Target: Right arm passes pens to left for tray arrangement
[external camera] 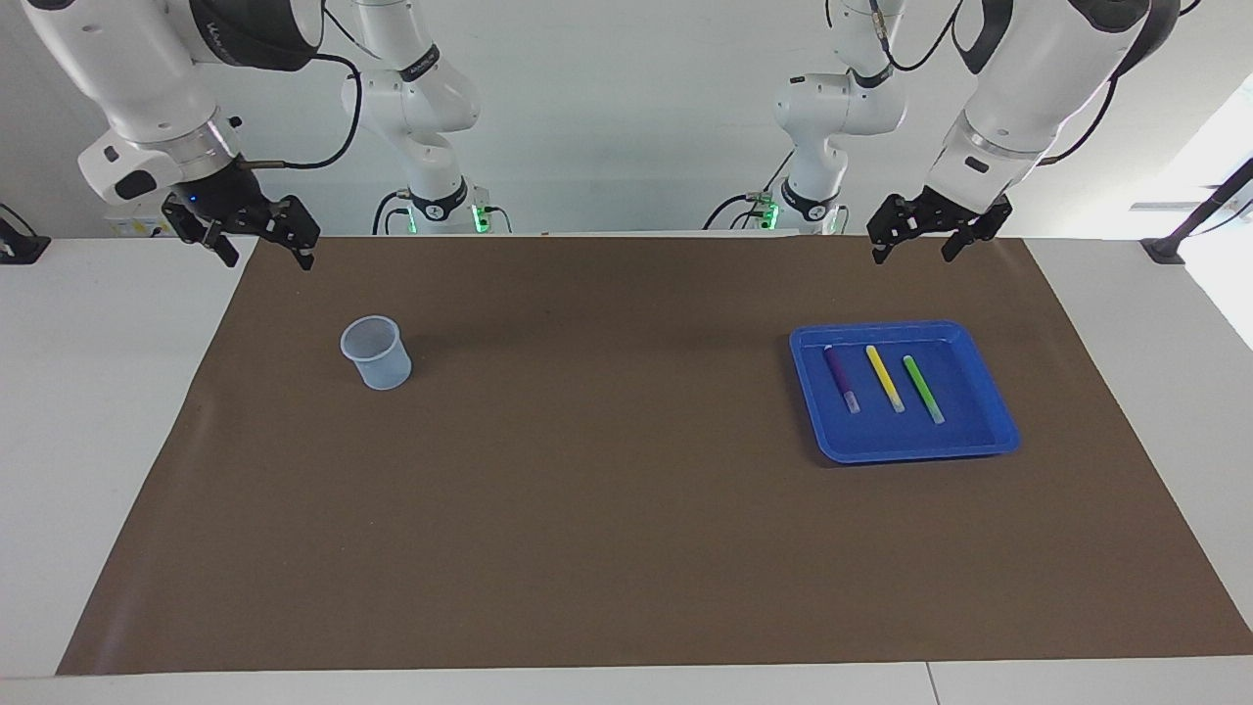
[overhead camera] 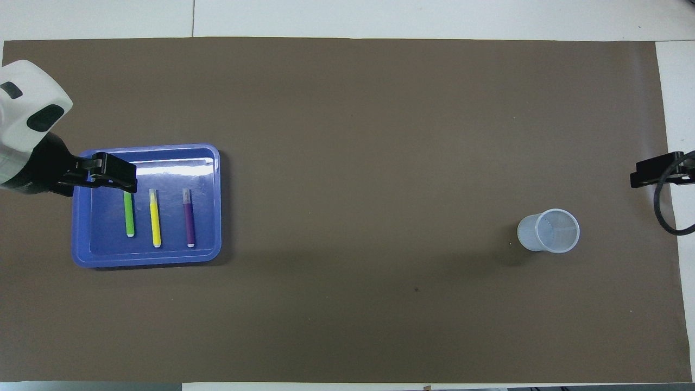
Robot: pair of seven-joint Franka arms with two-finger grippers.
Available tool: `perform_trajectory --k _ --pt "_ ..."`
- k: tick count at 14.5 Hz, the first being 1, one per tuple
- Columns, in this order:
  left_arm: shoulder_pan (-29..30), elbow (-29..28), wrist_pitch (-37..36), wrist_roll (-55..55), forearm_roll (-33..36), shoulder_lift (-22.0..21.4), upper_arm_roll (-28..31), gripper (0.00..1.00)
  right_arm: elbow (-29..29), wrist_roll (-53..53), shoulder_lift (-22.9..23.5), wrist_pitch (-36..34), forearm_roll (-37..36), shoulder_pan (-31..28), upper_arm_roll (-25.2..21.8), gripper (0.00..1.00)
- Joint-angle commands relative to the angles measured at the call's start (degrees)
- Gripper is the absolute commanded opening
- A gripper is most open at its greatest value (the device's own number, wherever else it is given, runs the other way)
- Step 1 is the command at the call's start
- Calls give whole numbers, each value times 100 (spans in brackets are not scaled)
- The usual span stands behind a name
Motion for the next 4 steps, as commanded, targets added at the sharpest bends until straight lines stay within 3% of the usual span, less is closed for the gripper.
perform_trajectory --k 1,4 --pt "26 -75 113 -35 5 -49 7 100 132 -52 16 -90 84 -49 23 100" --pt "26 -83 113 -8 5 -49 7 100 167 -43 7 -98 84 -32 23 100"
